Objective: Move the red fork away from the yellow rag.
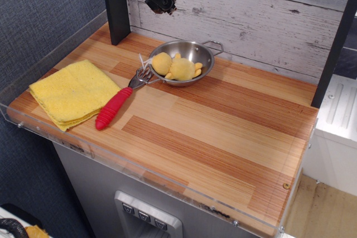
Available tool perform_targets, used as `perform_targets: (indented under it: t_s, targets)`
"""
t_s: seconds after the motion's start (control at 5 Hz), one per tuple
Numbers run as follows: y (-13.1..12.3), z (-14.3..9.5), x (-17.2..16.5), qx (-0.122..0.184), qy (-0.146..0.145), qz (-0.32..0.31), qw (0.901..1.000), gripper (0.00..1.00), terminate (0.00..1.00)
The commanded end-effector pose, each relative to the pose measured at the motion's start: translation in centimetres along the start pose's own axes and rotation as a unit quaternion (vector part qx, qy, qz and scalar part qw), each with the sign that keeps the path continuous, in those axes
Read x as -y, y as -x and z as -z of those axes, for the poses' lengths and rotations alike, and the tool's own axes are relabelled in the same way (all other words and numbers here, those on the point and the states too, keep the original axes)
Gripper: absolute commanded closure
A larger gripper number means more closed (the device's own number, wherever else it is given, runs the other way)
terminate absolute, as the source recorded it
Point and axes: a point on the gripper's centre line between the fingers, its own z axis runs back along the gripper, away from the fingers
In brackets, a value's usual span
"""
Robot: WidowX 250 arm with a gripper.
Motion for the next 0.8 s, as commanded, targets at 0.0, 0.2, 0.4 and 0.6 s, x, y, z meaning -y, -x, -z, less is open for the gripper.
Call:
perform_targets:
  t_s: [0.0,0.2,0.4,0.6]
  targets:
    - [0.0,0.0,0.0,0.000,0.000,0.000,1.0000,0.00,0.00]
    - [1.6,-0.6,-0.5,-0.005,-0.011,-0.007,0.9999,0.00,0.00]
    - [2.6,-1.1,0.0,-0.011,-0.008,-0.001,0.9999,0.00,0.00]
    - [3.6,-1.8,0.4,-0.014,-0.012,0.007,0.9998,0.00,0.00]
